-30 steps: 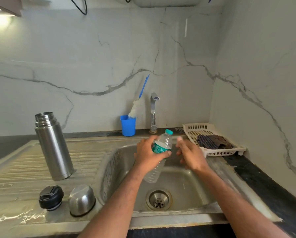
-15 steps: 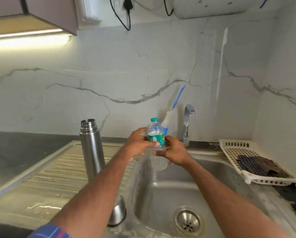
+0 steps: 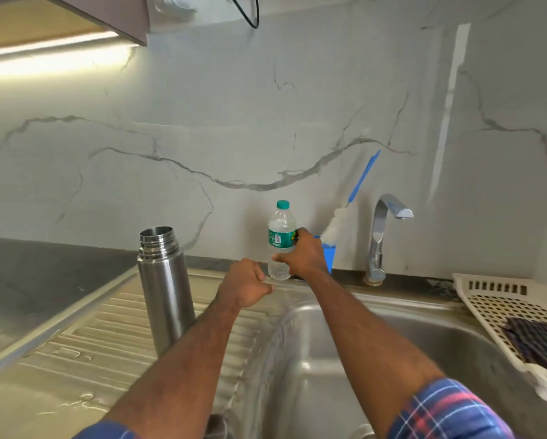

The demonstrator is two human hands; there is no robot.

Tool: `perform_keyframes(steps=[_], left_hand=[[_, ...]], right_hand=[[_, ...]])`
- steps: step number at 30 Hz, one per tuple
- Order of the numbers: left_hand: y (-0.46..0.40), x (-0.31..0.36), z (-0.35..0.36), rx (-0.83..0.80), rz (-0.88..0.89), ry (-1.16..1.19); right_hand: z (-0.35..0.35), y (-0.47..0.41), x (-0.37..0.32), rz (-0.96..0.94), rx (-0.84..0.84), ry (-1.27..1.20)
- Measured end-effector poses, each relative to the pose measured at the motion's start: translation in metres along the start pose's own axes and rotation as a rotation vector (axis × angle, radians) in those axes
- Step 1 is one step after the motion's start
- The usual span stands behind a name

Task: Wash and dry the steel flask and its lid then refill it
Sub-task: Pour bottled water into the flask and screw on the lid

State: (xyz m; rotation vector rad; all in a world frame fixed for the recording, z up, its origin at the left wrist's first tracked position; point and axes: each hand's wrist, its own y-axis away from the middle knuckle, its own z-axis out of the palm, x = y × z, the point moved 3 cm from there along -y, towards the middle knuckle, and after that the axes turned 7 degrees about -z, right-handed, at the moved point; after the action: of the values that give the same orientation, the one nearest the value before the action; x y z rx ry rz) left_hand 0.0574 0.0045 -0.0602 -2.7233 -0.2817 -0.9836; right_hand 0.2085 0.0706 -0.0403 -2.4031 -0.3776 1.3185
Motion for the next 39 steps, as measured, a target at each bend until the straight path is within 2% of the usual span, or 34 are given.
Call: perform_keyframes(steps=[6,13,28,33,39], left_hand=[[-0.012,-0.011,0.01,-0.02,-0.051,-0.024],[-0.019,-0.018,0.012,-0.01,-0.082,0.004],[0.013,0.001,-0.002,-0.036,0.027,0.091],[0.054,0.01,-0.02,-0.082,0.072,0.108],[0.118,0.016,-0.062,-0.154,0.161,0.097]], right_hand=[[0.033,-0.012,0.01,0.042,-0.018,0.129],[0.032,-0.017,0.007,0.051,0.001,0.204],[0.001,0.02,-0.013,-0.045,0.105,0.221],[-0.016,0.062,-0.025,-0.127,0.004,0.284],[-0.039,0.135,-0.062,-0.226,-0.159,0.238]])
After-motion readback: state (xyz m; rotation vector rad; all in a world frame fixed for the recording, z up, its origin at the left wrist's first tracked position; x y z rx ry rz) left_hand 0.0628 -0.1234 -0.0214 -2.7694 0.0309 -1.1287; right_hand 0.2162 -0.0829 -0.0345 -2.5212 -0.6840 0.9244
